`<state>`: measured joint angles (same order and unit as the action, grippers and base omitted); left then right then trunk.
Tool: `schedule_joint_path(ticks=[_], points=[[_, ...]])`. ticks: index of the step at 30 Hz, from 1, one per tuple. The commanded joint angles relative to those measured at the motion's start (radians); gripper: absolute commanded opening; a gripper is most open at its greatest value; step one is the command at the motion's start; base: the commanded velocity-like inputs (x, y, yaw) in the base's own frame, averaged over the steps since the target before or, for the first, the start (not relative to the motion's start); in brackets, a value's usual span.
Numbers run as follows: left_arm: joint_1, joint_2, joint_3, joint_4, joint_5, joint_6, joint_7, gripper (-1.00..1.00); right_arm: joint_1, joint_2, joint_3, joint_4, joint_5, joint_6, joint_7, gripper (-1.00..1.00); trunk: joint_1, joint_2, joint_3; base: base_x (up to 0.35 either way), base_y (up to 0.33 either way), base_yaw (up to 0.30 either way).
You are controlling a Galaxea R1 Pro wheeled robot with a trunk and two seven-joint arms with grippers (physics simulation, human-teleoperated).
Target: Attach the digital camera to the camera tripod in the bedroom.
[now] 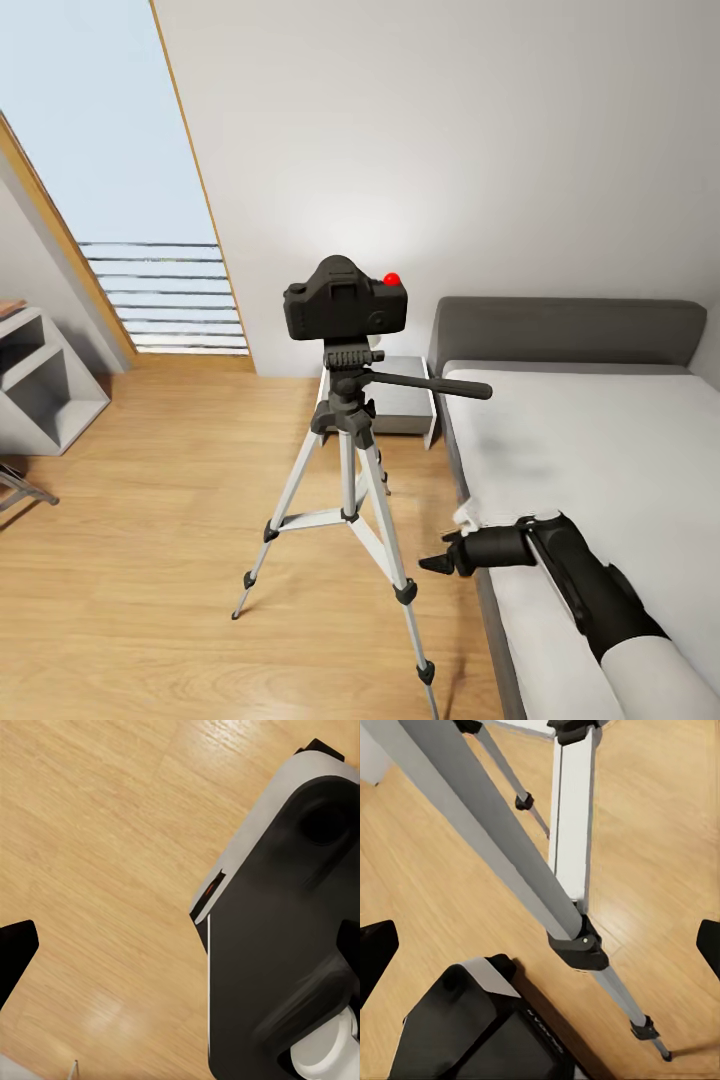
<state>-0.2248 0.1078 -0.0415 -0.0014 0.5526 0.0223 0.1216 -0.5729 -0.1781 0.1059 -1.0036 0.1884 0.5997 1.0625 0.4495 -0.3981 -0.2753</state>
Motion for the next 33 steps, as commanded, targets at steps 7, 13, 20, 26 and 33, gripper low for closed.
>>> schedule_joint_path(ticks=[7, 13, 20, 26, 33], points=[[-0.001, 0.0, -0.005, 0.0, 0.004, 0.0, 0.003, 1.0, -0.001, -0.033, -0.006, 0.067, 0.004, 0.007, -0.038, 1.0, 0.001, -0.002, -0.002, 0.0, 0.0, 0.0], [-0.001, -0.006, -0.005, 0.0, 0.0, -0.001, 0.003, 1.0, -0.001, -0.059, -0.008, 0.129, 0.001, 0.008, -0.084, 1.0, 0.001, -0.002, -0.002, 0.0, 0.0, 0.0], [-0.001, -0.014, -0.005, -0.001, -0.006, -0.011, 0.003, 1.0, -0.001, -0.076, -0.044, 0.188, 0.0, 0.006, -0.117, 1.0, 0.001, -0.002, -0.002, 0.0, 0.0, 0.0], [-0.001, -0.02, -0.004, 0.0, -0.004, -0.033, 0.003, 1.0, -0.001, -0.083, -0.142, 0.24, 0.002, 0.002, -0.123, 1.0, 0.001, -0.002, -0.002, 0.0, 0.0, 0.0], [-0.001, -0.021, -0.004, 0.0, -0.003, -0.037, 0.003, 1.0, -0.001, -0.109, -0.202, 0.301, 0.003, 0.001, -0.132, 1.0, 0.001, -0.002, -0.002, 0.0, 0.0, 0.0]])
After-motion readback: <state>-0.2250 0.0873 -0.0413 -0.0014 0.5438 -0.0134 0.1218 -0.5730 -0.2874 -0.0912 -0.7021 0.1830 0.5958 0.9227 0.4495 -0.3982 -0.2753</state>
